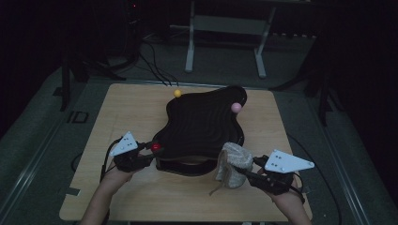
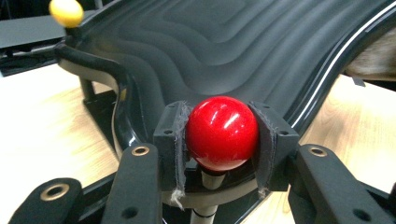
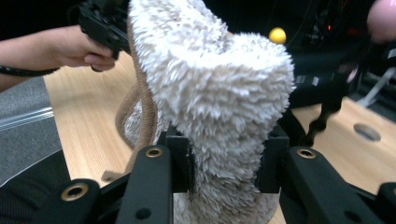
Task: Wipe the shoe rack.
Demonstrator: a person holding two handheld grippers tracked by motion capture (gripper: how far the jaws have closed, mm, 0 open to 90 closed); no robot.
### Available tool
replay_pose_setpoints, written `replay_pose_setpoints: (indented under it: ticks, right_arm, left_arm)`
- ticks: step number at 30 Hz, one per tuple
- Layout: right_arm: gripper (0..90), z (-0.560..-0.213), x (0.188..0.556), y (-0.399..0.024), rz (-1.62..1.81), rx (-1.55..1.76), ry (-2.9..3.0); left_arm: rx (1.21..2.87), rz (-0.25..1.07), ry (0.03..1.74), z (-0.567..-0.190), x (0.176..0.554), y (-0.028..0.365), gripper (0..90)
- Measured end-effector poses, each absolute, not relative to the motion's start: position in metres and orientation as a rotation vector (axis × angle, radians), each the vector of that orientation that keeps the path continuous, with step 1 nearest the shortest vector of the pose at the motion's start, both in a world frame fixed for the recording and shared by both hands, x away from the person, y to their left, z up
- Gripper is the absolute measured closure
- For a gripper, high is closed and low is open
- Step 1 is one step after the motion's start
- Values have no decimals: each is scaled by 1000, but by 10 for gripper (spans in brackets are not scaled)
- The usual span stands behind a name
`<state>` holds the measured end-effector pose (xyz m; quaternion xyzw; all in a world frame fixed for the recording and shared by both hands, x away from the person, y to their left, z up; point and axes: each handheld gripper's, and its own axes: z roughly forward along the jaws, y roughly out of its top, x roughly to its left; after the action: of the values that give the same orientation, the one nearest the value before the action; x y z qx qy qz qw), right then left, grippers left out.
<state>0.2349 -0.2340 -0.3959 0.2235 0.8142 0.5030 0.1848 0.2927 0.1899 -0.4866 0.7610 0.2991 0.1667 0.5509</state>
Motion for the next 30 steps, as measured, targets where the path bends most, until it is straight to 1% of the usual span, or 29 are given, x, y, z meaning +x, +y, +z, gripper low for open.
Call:
replay_pose_setpoints:
  ticks: [4,9,12,15,20,22,26,30]
  right_arm:
    - [658,-399,238,-238,1403,661,2297]
    - [659,-384,236,-235,1439,595,2273]
    - [659,-394,239,-234,1379,629,2283]
    - [660,-406,244,-239,1387,682,2304]
    - [661,-393,236,-234,1390,624,2299]
    - [661,-396,238,-235,1374,630,2298]
    - [661,-415,246,-242,1365,718,2331]
    - [661,-408,241,-235,1392,665,2371]
  left_arm:
    - [1795,383,702,-487,293,188,591]
    - [1782,371,692,-489,293,188,591]
    - [1786,367,690,-489,293,188,592]
    - [1784,363,689,-489,294,187,592]
    - [1785,365,693,-489,293,187,591]
    - [1791,369,690,-488,293,186,592]
    - [1791,365,687,-488,292,184,592]
    - [1788,361,691,-488,292,184,592]
